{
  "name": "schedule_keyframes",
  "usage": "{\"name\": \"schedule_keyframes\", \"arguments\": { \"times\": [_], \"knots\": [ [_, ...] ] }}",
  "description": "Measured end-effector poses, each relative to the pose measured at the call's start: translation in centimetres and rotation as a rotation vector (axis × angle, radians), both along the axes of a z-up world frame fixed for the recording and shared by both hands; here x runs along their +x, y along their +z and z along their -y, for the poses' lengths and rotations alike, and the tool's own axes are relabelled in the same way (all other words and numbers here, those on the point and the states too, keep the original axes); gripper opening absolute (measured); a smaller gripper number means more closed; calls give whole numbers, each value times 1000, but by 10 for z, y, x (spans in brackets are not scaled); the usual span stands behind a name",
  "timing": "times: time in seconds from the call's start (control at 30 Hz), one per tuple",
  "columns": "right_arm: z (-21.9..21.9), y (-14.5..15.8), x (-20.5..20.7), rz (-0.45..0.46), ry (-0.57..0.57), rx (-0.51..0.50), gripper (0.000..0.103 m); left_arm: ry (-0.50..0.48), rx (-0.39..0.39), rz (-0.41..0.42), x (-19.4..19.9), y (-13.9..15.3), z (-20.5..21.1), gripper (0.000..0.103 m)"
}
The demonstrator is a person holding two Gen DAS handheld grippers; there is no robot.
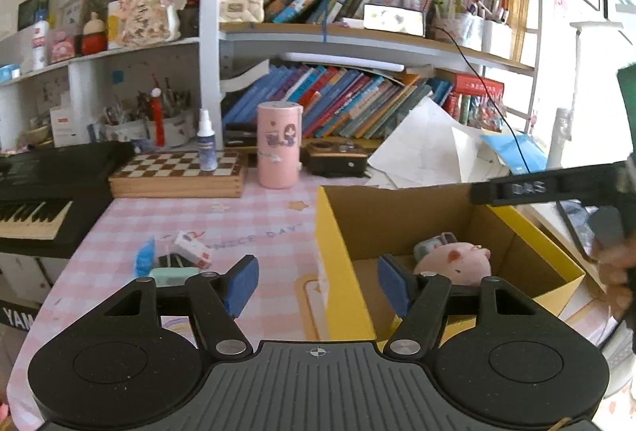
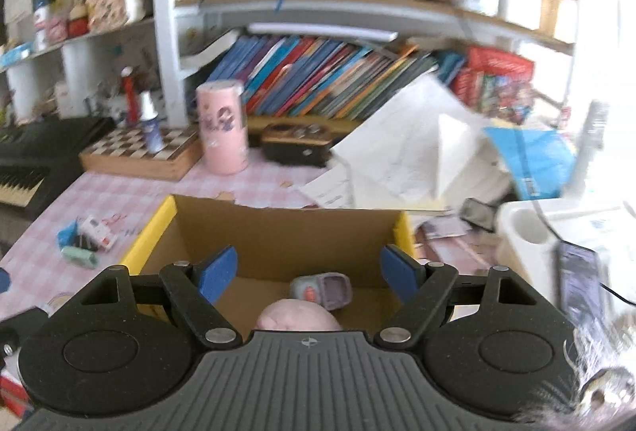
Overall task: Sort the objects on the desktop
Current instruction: 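Withdraw both tools from the yellow box back over the table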
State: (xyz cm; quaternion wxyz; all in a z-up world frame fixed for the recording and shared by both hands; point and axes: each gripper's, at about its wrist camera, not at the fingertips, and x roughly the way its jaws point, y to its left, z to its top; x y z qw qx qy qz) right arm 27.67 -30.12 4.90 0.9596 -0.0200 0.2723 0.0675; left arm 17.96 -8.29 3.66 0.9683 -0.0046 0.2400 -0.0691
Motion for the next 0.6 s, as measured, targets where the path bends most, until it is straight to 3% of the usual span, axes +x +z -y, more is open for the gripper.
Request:
{"name": "schedule_keyframes", "arguments": {
  "times": [0.6],
  "knots": [
    [-20, -15, -90, 1, -207, 10, 77, -20, -29, -22, -35, -8, -43, 69]
  ]
}}
